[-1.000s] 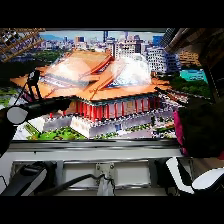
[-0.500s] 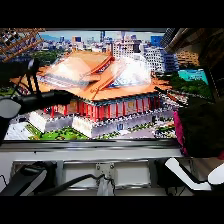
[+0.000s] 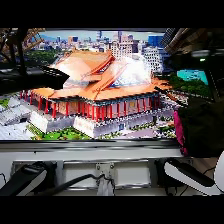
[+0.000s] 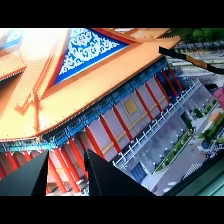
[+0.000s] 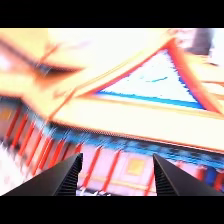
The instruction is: Fold the clothes and pants, and hang the long-sleeved shirts on hangers.
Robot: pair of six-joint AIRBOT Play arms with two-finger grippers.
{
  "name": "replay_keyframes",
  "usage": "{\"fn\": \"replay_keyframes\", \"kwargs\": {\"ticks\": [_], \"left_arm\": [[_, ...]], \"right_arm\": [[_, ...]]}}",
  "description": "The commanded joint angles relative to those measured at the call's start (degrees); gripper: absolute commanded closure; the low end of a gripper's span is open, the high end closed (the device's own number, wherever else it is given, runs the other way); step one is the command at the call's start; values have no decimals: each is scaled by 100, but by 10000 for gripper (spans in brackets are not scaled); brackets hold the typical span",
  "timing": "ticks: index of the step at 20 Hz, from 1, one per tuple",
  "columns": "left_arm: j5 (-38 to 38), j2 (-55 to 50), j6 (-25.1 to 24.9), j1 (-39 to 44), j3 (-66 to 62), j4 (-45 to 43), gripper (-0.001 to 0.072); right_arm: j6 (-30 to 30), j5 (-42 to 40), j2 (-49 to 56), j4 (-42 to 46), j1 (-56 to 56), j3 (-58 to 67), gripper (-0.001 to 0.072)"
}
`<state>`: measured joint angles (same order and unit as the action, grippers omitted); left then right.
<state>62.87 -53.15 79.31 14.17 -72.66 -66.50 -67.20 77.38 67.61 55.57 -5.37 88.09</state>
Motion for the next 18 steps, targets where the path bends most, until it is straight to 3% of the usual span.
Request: {"fn": "replay_keyframes", "kwargs": {"ticks": [1, 6, 18], "left_arm": [[144, -35, 35, 4, -98, -37, 458], [144, -33, 35, 4, -98, -37, 458], [144, -33, 35, 4, -98, -37, 458]], "right_arm": [[87, -46, 37, 308, 1062, 17, 206], [87, -46, 37, 308, 1602, 17, 206], [87, -46, 37, 313, 1609, 17, 206]]}}
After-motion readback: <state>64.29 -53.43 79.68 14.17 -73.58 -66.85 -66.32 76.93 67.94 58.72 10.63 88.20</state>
